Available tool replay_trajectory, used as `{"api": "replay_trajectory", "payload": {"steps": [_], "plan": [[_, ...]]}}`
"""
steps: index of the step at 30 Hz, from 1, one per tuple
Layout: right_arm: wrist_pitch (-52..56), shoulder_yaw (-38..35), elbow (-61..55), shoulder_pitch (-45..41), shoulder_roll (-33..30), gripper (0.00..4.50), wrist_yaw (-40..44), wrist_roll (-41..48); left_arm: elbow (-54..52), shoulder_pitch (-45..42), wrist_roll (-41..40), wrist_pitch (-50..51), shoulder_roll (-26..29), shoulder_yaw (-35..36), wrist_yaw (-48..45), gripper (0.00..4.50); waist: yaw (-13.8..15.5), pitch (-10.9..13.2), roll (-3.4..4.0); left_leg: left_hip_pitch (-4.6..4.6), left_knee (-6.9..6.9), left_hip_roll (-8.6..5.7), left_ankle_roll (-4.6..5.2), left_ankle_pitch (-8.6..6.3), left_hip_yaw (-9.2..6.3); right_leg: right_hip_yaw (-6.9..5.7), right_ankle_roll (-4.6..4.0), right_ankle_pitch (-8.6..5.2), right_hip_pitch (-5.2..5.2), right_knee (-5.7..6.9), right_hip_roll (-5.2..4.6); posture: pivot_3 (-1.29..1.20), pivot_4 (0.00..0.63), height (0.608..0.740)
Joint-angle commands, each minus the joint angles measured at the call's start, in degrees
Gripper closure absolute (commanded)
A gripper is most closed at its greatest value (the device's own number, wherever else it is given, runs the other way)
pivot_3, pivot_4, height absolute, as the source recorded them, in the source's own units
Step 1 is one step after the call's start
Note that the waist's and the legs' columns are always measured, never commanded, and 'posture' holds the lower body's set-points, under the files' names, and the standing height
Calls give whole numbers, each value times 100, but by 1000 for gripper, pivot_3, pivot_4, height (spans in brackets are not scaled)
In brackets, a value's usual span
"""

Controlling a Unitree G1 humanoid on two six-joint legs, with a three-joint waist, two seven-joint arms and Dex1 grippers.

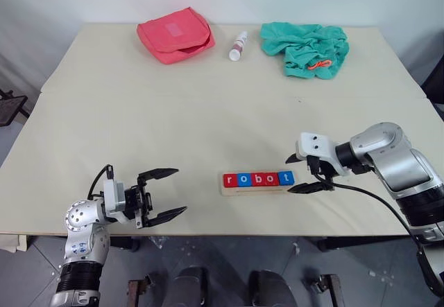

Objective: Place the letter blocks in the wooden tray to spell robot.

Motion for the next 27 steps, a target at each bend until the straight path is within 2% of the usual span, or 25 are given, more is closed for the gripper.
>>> {"api": "replay_trajectory", "payload": {"steps": [1,5,7,9,17,19,27], "plan": [[119,-425,-355,221,-200,29,-48,253,43,-60,3,-67,-13,-25,-17,0,19,0,0,0,0,0,0,0,-1,0,0,0,0,0,0,0,150,740],[-114,-785,-475,614,-344,29,-67,467,128,-120,7,-67,10,-20,-56,0,33,0,0,-1,0,-2,0,0,-3,-3,0,0,2,0,-1,0,150,740],[-150,-820,-467,713,-403,404,-105,463,163,-144,4,-68,21,-21,-78,0,19,0,0,0,0,-1,0,0,1,-2,0,0,1,0,-1,0,150,740],[-135,-835,-431,735,-405,964,-170,467,188,-163,1,-66,28,-19,-99,0,9,0,0,0,0,-1,0,0,2,-2,0,0,1,0,-1,0,150,740],[-324,-735,-71,646,-313,3889,-307,349,263,-275,3,-36,43,-5,-165,0,5,0,0,1,-1,0,0,0,3,-2,0,0,1,1,0,0,150,740],[-359,-699,-14,625,-280,4458,-327,326,247,-263,-1,-31,46,-3,-167,0,5,0,0,0,0,0,0,0,2,-2,0,0,1,1,0,0,150,740],[-326,-554,43,532,-104,4458,-317,310,142,-159,-15,-21,61,22,-126,0,-1,0,0,1,0,1,0,0,2,-2,0,0,1,1,0,0,150,740]]}}
